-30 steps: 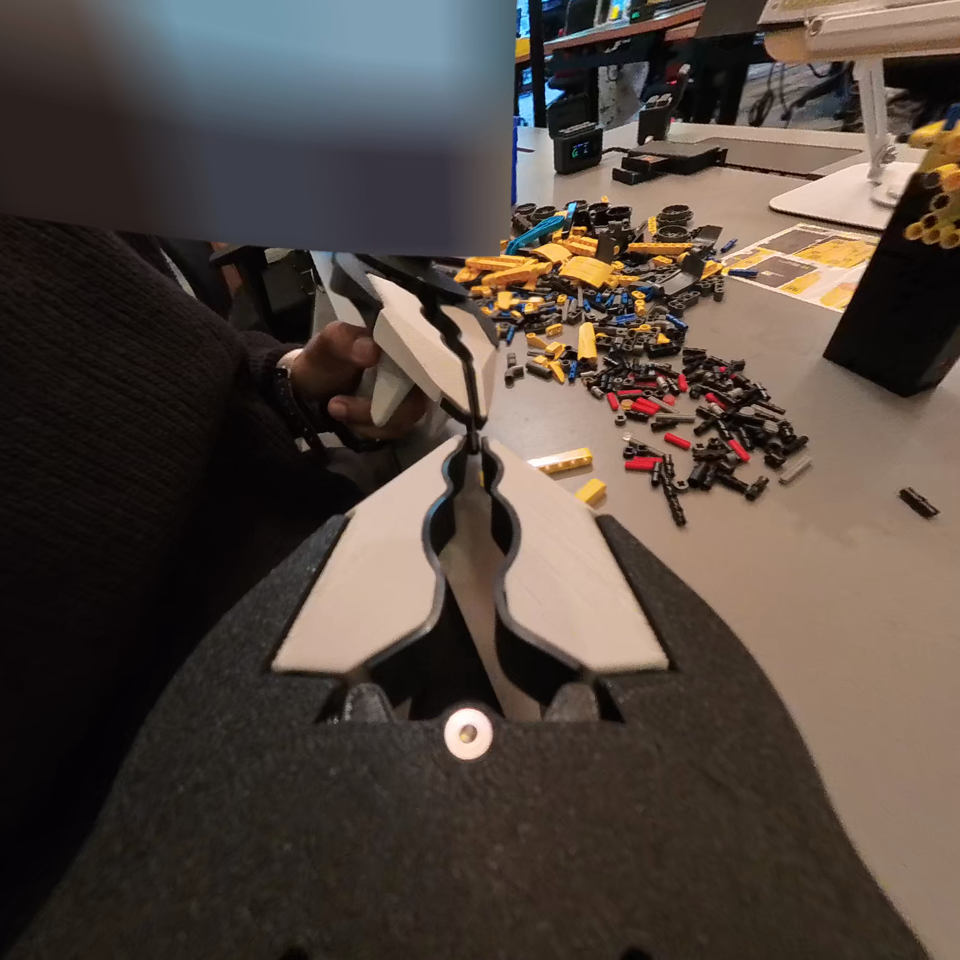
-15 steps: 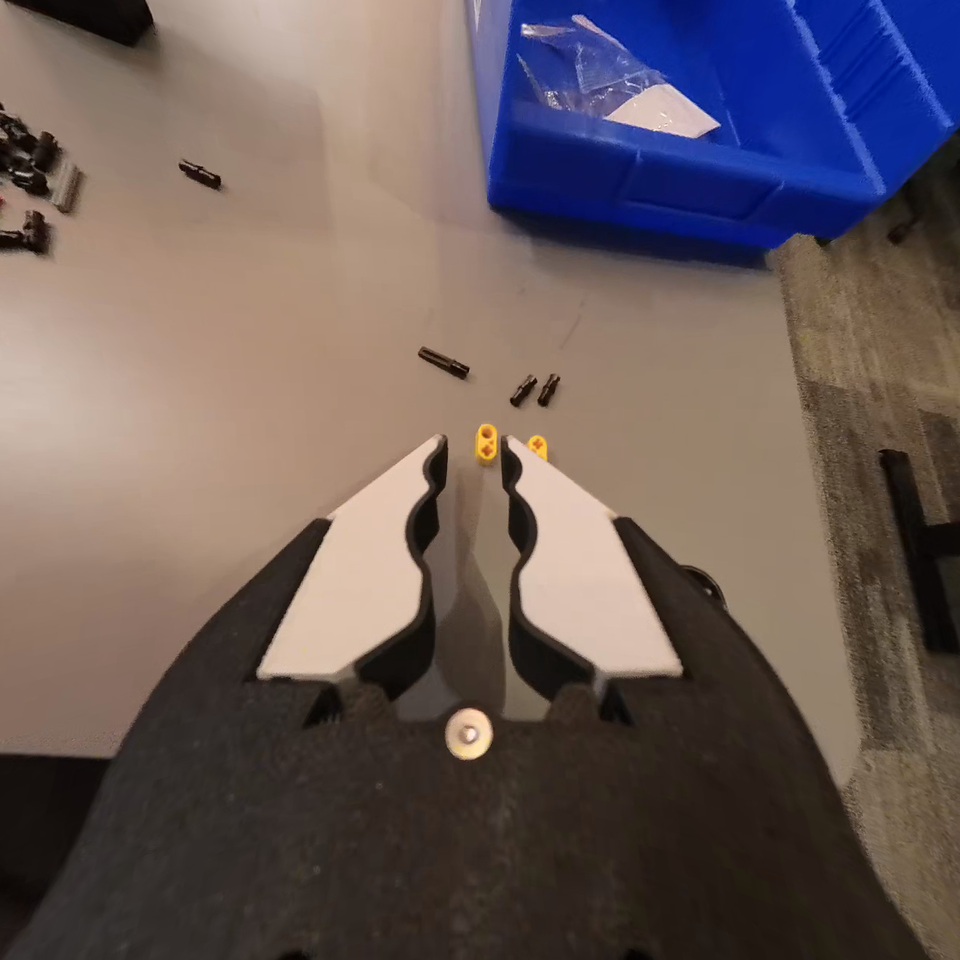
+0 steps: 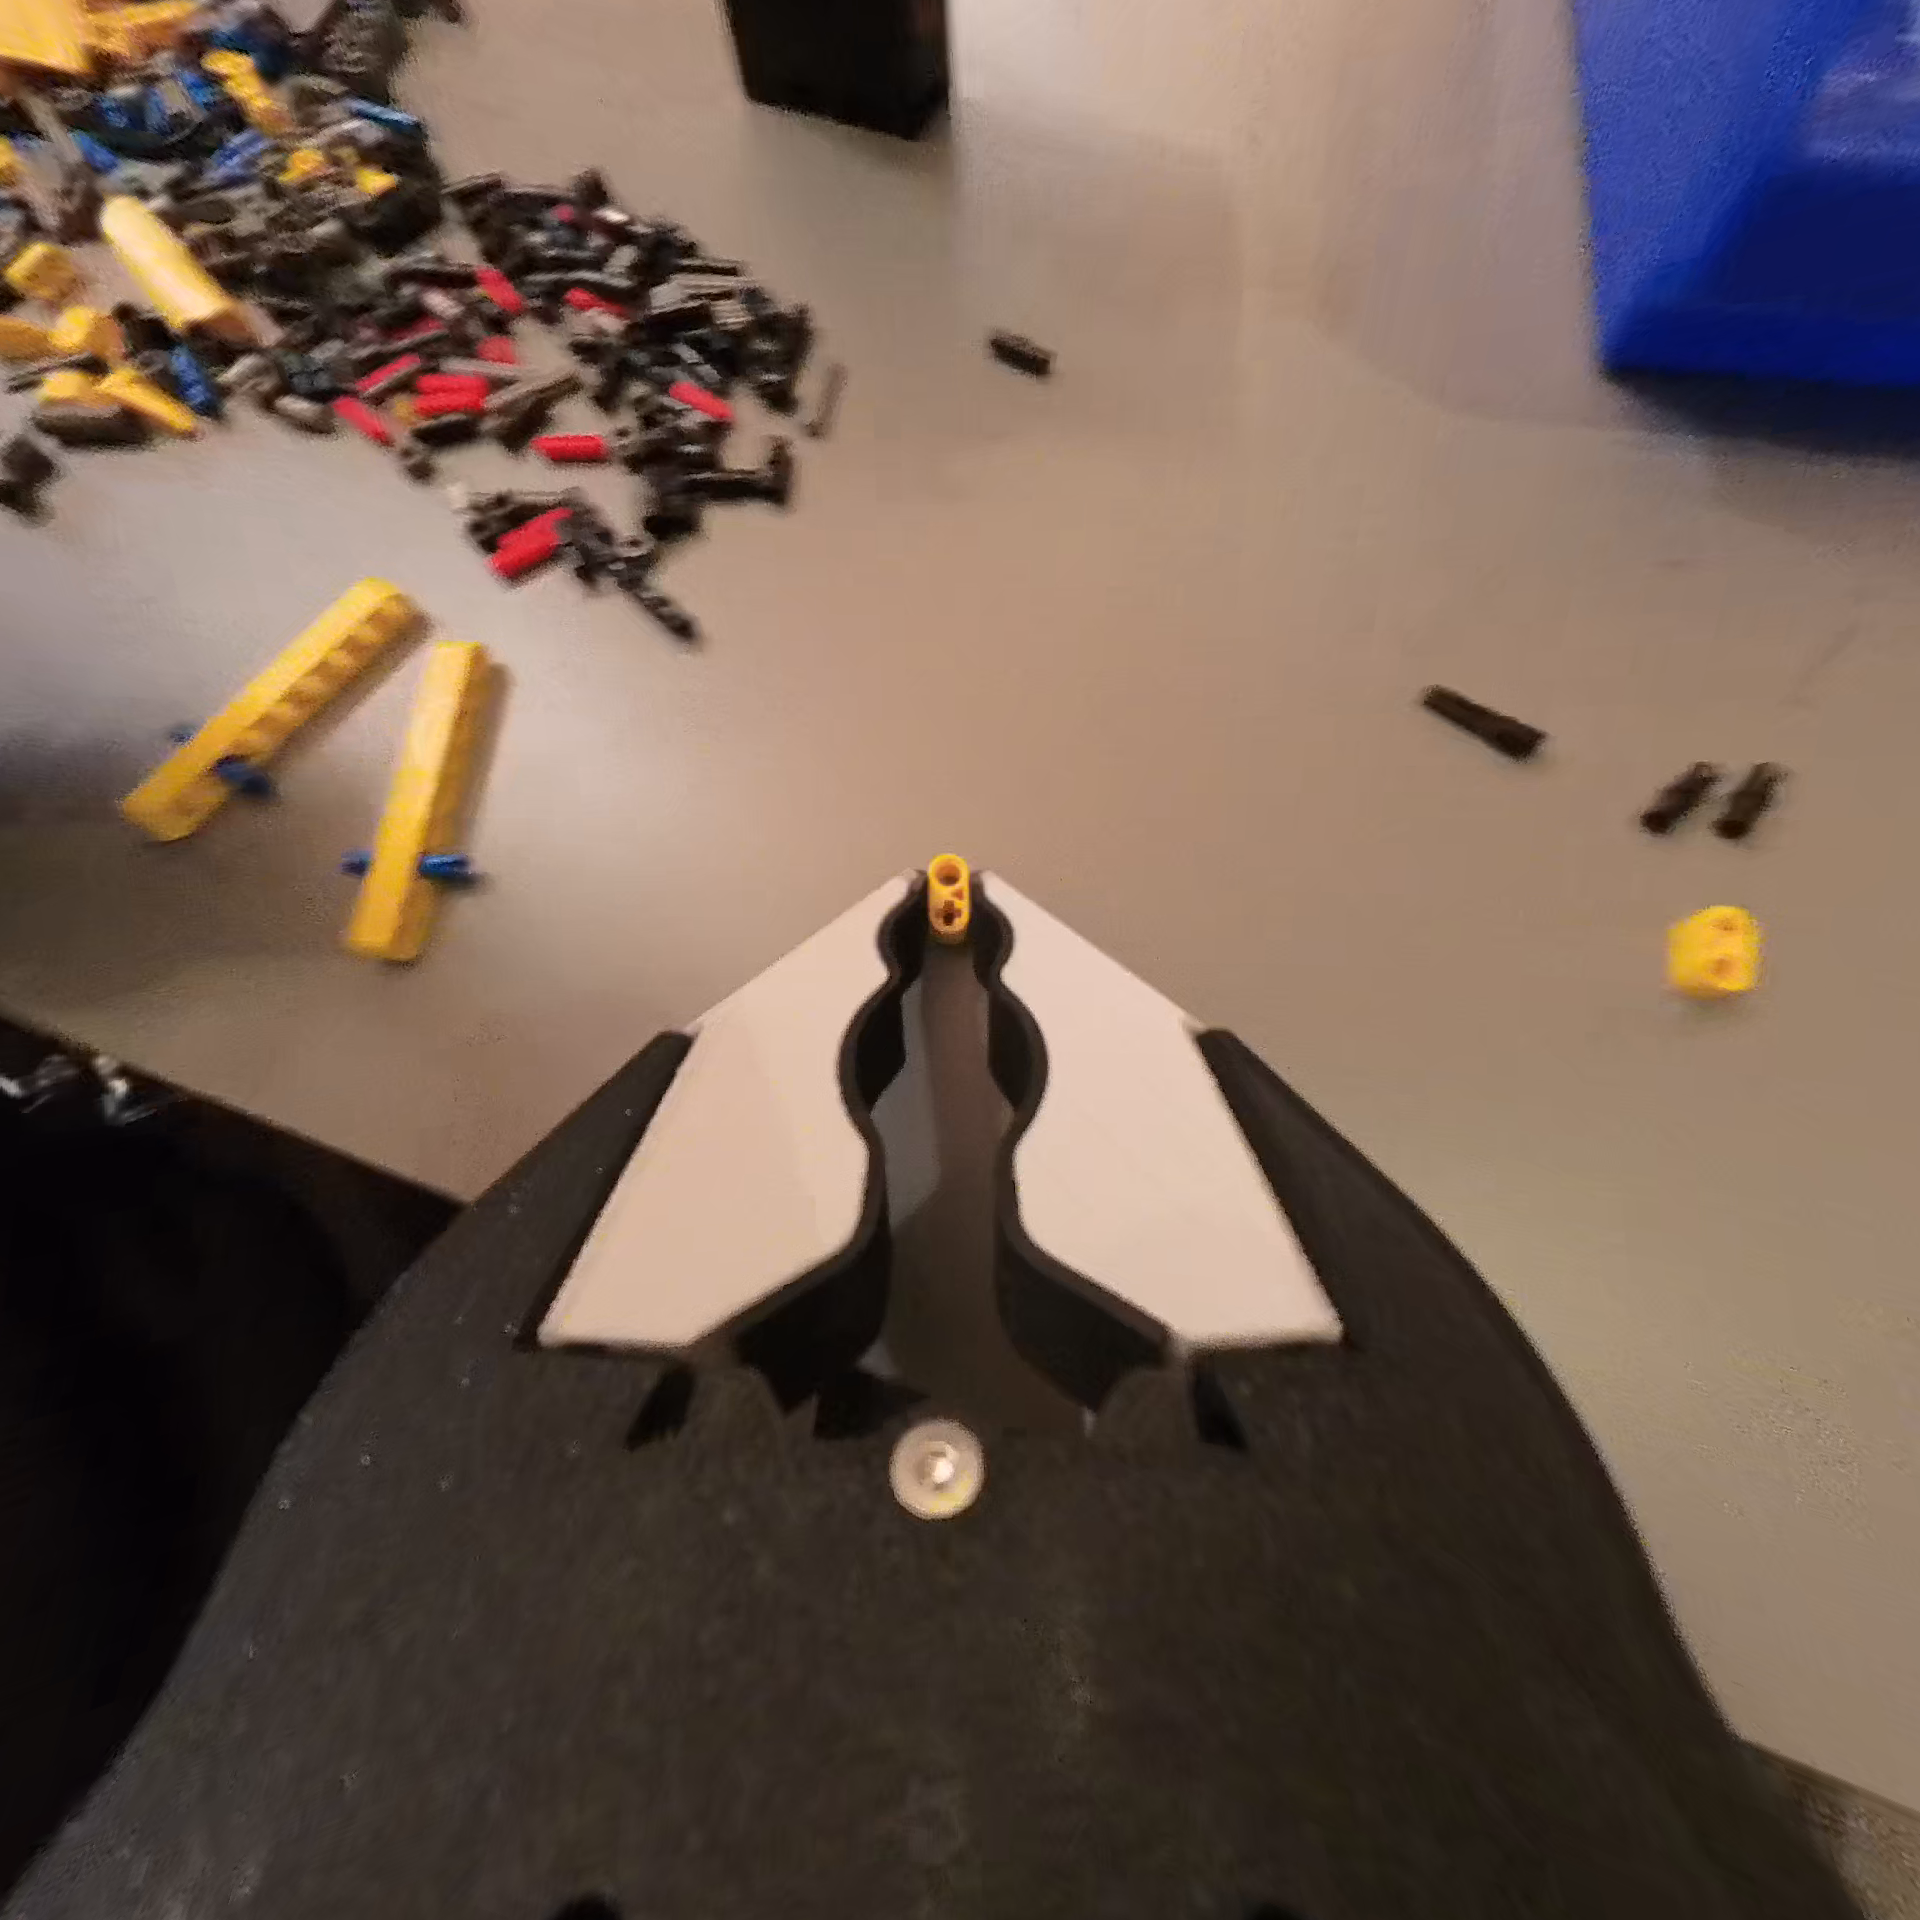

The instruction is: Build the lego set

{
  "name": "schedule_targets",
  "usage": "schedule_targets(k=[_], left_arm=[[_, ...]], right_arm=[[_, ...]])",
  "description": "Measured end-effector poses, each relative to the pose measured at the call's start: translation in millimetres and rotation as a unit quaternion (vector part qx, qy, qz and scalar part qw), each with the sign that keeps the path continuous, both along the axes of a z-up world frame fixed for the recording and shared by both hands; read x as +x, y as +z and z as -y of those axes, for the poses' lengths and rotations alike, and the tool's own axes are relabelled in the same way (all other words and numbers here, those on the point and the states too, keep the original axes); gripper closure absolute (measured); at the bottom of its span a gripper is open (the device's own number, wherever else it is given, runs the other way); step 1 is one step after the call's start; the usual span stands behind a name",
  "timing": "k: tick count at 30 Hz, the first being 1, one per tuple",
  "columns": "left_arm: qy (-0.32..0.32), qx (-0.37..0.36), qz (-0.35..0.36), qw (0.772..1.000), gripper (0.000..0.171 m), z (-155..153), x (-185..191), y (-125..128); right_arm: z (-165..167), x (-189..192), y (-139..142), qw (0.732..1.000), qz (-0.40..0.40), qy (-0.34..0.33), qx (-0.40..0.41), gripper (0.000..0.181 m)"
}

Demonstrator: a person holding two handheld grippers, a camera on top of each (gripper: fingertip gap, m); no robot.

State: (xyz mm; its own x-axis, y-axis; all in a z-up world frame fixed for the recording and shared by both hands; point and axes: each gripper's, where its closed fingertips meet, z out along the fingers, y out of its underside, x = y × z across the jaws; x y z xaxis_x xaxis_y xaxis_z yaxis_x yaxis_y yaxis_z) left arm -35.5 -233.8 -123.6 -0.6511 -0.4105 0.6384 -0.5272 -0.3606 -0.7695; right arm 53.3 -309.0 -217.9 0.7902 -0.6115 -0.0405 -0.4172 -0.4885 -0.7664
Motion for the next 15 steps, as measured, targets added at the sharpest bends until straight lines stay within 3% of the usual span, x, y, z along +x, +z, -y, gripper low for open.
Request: schedule_targets(k=[5,10,12,15], left_arm=[[0.009,0.008,-0.013,1.000,0.170,0.0,1.6,-5.5],[0.018,0.008,-0.018,1.000,0.170,-1.3,1.5,-6.9],[0.020,0.004,-0.019,1.000,0.170,-2.1,1.3,-5.9],[0.014,-0.013,-0.030,0.999,0.170,-1.2,0.1,-4.0]], right_arm=[[-28.1,-36.9,2.0,0.999,0.000,0.041,0.003,0.174],[-36.6,-43.3,2.7,0.998,0.013,0.054,0.004,0.168],[-38.0,-45.7,13.8,0.997,0.019,0.064,0.028,0.155],[-44.0,-56.5,50.0,0.987,0.047,0.102,0.114,0.154]])
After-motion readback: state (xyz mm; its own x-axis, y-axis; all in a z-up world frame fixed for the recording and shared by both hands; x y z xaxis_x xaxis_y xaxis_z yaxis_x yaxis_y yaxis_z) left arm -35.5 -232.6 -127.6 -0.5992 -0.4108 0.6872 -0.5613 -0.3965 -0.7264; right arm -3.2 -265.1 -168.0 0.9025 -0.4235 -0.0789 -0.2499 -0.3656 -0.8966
